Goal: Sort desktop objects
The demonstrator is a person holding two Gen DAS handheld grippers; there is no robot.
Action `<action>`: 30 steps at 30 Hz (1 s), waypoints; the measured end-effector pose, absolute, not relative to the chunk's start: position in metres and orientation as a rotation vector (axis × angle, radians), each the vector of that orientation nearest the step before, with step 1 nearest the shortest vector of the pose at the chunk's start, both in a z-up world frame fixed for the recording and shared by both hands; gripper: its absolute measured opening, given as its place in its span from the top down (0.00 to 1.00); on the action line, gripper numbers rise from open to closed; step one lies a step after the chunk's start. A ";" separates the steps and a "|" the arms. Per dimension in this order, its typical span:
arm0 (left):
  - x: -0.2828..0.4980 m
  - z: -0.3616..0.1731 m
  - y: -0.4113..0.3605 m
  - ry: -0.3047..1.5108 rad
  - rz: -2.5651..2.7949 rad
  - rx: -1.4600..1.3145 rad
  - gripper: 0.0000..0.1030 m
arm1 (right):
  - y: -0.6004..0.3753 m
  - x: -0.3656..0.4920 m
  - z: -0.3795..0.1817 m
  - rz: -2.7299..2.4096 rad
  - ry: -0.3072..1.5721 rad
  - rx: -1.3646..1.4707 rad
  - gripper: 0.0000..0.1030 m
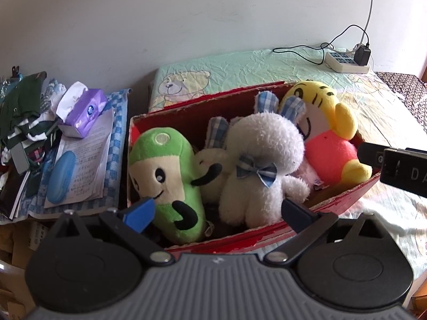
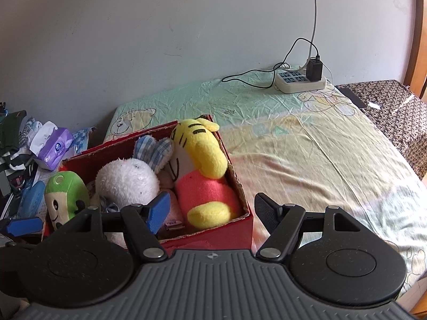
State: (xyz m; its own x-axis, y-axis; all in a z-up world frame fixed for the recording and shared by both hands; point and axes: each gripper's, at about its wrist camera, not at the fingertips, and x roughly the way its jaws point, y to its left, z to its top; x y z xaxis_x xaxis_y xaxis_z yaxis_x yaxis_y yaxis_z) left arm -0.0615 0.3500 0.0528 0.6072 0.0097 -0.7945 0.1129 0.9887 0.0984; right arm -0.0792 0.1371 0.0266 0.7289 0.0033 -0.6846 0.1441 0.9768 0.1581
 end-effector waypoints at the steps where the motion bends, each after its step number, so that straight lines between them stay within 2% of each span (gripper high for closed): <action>1: -0.062 0.053 0.349 0.915 -0.055 0.143 0.02 | 0.137 -0.078 0.027 -0.077 0.750 0.208 0.29; 30: -0.050 0.046 0.371 0.903 -0.043 0.081 0.02 | 0.163 -0.059 0.021 -0.043 0.757 0.153 0.29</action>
